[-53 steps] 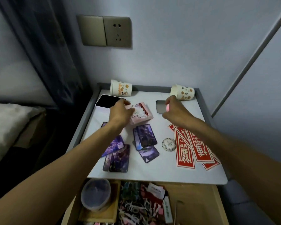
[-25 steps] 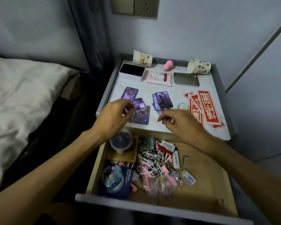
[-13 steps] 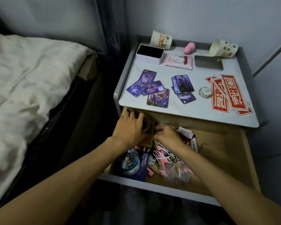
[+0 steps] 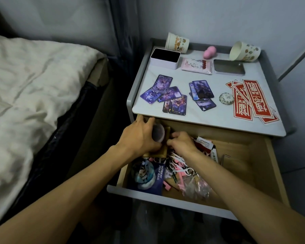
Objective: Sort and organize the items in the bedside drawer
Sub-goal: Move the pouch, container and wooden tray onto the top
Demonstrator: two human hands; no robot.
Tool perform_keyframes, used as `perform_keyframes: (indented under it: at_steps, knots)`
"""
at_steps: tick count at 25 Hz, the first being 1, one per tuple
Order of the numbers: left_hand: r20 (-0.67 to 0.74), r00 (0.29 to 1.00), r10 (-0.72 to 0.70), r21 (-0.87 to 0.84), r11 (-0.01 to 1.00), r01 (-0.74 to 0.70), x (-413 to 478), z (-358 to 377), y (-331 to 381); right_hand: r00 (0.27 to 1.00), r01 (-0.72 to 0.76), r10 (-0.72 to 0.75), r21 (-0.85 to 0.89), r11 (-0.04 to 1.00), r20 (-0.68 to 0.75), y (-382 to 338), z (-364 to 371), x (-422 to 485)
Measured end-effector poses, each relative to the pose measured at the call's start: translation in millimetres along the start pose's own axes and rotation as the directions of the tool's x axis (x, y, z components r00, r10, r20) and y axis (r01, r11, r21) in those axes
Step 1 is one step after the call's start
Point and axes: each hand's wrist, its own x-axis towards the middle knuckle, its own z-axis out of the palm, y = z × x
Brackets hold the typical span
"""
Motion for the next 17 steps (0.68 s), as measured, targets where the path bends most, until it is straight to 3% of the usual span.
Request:
perform_keyframes:
  at_steps: [5,11,14,17]
  knots:
    - [-0.023,0.999,0.036,-0.101,0.994,-0.038,-17.1,-30.7,4.0,0.994,0.109,-0.109,-0.030,0.994,-0.016,-2.0,-36.2,-31.6]
    - [-0.206,0.977,0.062,-0.445,0.883,-0.150,-8.7,-63.3,56.5,0.968,0.237,-0.239,-0.027,0.971,-0.081,-7.3,-118.0,-80.3]
    - [-0.315,0.949,0.031,-0.520,0.831,-0.199,16.8,-74.9,83.5,0.932,0.283,-0.273,0.007,0.959,-0.236,-23.3,-165.9,-78.3]
    - [-0.334,0.943,0.001,-0.538,0.821,-0.191,55.4,-74.5,96.3,0.885,0.227,-0.067,0.302,0.926,-0.460,-41.6,-210.1,-41.6]
